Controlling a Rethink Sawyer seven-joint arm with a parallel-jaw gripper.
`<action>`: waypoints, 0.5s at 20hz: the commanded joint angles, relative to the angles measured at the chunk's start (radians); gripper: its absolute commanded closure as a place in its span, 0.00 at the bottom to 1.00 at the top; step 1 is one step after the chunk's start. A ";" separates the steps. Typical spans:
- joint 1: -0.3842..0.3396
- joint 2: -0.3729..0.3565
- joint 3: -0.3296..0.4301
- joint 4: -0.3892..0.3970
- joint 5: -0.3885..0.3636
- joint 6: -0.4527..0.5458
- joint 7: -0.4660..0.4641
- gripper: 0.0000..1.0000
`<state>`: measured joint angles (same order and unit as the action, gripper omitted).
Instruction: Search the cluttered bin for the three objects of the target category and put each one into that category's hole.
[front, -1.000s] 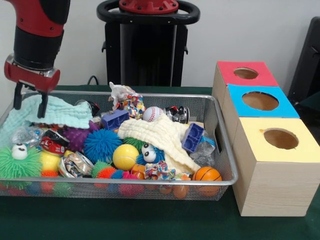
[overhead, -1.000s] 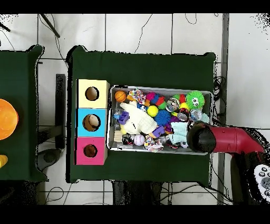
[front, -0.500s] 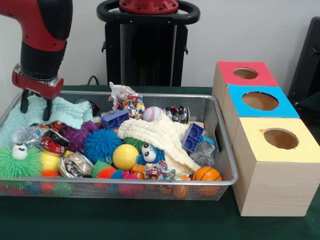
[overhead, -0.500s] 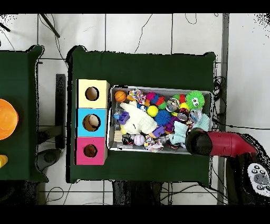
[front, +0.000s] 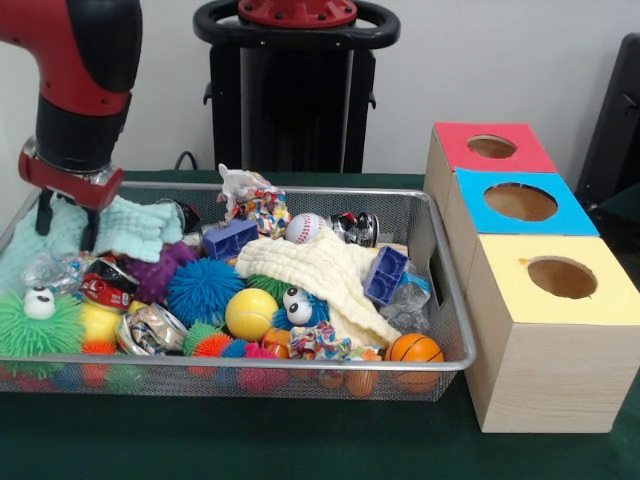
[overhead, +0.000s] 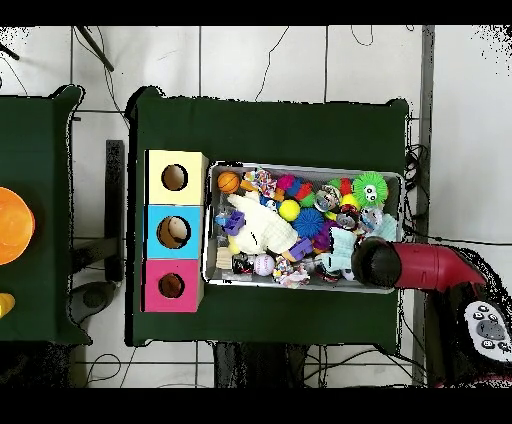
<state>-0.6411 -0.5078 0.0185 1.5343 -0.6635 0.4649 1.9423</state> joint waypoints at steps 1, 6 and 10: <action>-0.018 0.103 0.035 -0.048 0.048 -0.044 0.109 0.00; -0.079 0.102 0.116 -0.023 0.058 -0.107 0.032 1.00; -0.072 0.102 0.124 -0.050 0.050 -0.080 -0.003 1.00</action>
<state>-0.6953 -0.4739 0.0442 1.5088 -0.6340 0.4084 1.9423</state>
